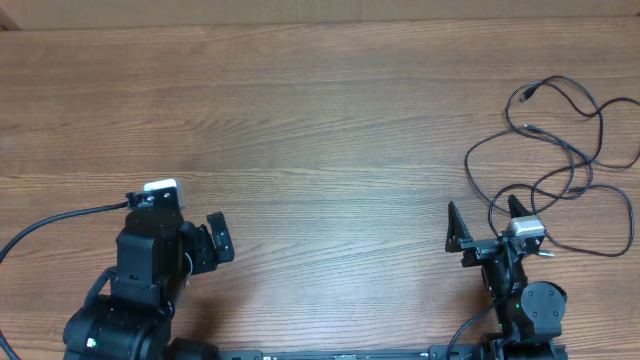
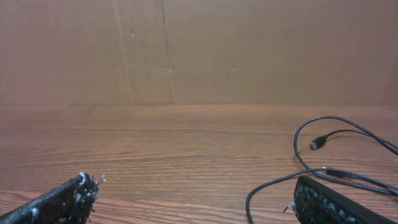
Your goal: Untangle cables
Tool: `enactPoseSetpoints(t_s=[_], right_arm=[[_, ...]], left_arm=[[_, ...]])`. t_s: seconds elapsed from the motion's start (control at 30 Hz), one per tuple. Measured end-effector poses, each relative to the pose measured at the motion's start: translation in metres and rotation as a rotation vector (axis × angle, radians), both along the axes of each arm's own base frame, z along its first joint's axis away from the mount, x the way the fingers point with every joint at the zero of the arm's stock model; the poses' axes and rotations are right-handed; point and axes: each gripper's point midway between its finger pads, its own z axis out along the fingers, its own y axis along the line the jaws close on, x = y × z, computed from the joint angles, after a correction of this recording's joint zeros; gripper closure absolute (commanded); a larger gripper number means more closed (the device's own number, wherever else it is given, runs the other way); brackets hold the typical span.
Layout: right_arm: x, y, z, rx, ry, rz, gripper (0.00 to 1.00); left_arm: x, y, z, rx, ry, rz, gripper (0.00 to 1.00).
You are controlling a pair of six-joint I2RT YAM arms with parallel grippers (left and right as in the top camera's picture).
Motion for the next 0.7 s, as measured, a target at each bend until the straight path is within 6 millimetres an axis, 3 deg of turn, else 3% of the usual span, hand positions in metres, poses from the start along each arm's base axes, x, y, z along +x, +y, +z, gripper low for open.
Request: enactPoseSetpoints(t_s=[0.7], right_arm=[[0.0, 0.0, 0.0, 0.0, 0.0, 0.0, 0.0]], left_arm=[[0.0, 0.0, 0.0, 0.0, 0.0, 0.0, 0.0]])
